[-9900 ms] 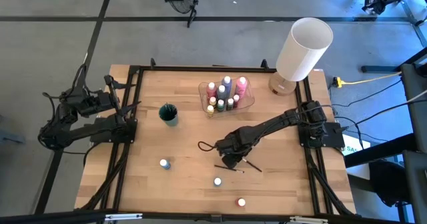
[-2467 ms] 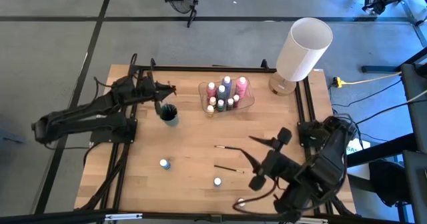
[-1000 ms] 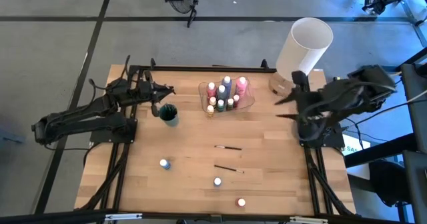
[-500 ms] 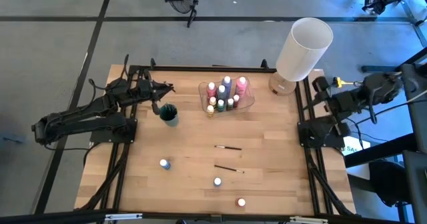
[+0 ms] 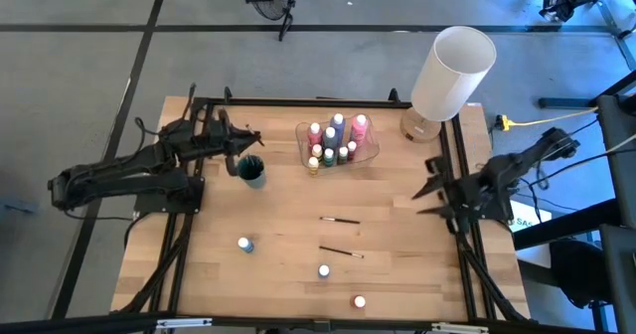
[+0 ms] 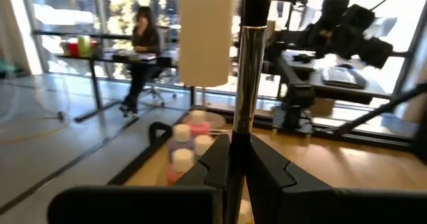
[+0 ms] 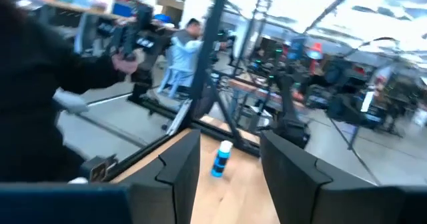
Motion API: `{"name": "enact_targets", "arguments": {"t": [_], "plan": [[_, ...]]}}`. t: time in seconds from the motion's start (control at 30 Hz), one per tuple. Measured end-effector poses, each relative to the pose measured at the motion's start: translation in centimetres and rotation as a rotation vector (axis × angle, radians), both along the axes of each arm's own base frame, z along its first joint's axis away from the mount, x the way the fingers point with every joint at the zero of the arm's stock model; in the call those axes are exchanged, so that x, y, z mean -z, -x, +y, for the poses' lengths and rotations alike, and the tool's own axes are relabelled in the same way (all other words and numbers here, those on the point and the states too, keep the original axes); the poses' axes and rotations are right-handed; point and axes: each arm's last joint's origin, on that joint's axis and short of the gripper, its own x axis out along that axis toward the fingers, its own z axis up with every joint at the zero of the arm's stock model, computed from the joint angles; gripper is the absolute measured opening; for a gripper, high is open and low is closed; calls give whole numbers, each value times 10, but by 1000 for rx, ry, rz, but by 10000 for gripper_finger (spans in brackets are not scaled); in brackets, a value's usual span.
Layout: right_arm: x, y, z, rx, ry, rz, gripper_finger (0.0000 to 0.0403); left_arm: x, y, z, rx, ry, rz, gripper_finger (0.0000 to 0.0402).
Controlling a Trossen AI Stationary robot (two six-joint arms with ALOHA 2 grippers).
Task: Pick & Place Paint Supplies
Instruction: Put the black paint brush into the green cup
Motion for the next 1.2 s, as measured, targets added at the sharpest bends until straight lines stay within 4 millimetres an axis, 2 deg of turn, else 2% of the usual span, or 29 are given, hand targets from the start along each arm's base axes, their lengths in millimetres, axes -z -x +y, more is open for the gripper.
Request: {"name": "enact_targets", "arguments": {"t": [0.13,0.27,0.47,0.67,0.97,1.07,1.2], "plan": [[20,-7,6,-53,37,0,158,4,-4,-9,13,52,26,22],[24,-11,9,-71,47,21,158,12,-3,-21,1,140,94,22],[28,-15,11,-71,64,53,158,25,9,-36,-102,153,228,22],[31,-19,13,-69,79,73,158,29,22,-44,-165,149,209,22],[31,-23,6,-11,99,70,158,71,27,-49,-149,146,93,22],[31,-24,4,8,98,71,158,80,30,-49,-153,145,91,22],[32,-26,2,25,100,76,158,82,32,-48,-157,141,83,22]]}}
